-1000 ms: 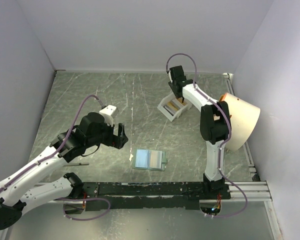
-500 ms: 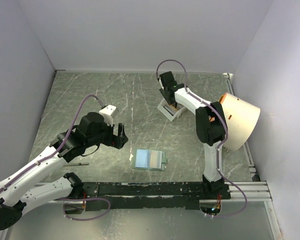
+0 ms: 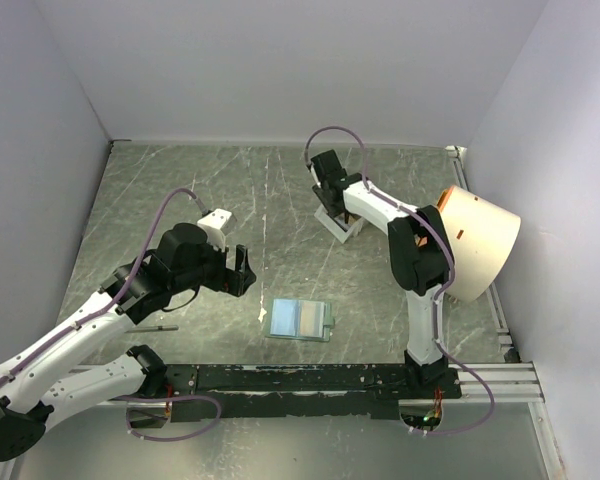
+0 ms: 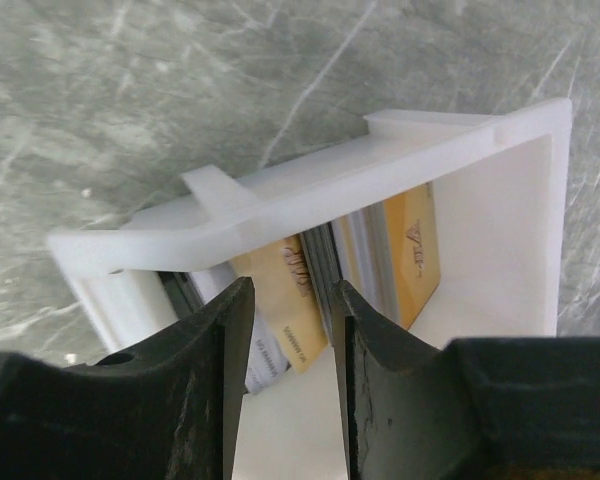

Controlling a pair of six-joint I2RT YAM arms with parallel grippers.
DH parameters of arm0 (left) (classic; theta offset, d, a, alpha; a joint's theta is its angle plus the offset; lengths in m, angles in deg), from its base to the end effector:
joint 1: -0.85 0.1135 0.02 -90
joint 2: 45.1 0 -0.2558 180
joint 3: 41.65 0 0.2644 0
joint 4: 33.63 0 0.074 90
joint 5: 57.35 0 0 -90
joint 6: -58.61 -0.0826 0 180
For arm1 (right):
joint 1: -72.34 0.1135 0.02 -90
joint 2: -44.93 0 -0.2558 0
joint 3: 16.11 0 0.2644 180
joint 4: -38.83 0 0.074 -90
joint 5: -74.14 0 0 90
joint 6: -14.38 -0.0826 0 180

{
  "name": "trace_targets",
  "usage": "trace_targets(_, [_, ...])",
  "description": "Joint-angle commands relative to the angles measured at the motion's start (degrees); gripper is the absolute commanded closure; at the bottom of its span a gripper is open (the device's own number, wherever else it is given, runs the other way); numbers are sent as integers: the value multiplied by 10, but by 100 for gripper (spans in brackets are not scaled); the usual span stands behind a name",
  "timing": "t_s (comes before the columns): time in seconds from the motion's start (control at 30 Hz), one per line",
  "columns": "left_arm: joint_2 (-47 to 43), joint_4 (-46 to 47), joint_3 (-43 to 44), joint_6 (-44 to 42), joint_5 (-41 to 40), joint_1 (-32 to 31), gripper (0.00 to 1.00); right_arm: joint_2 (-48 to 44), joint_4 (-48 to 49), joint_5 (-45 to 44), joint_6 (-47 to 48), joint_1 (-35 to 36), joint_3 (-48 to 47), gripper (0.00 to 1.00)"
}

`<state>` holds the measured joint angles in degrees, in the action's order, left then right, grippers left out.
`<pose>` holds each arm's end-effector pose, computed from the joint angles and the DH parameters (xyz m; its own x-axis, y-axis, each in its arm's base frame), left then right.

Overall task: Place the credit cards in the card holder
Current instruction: Pick up the credit card from the storage box.

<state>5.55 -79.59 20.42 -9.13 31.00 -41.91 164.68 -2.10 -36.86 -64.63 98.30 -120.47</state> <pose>0.1822 -0.1652 0.2749 -0.6357 0.0721 -0.7685 0.4543 0.8399 -0.2969 0.4496 0.1860 0.1397 -0.6906 -0.5342 -0.4875 -0.3684 0.8399 -0.3985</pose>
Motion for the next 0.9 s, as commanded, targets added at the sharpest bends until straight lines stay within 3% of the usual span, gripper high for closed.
trace_targets(0.0, [0,18,-7,-6,13,6,1,-18,4,-10,-8,20,11,63])
trace_targets(0.87, [10,21,-6,-5,26,17,1,35,59,-71,12,35,37,74])
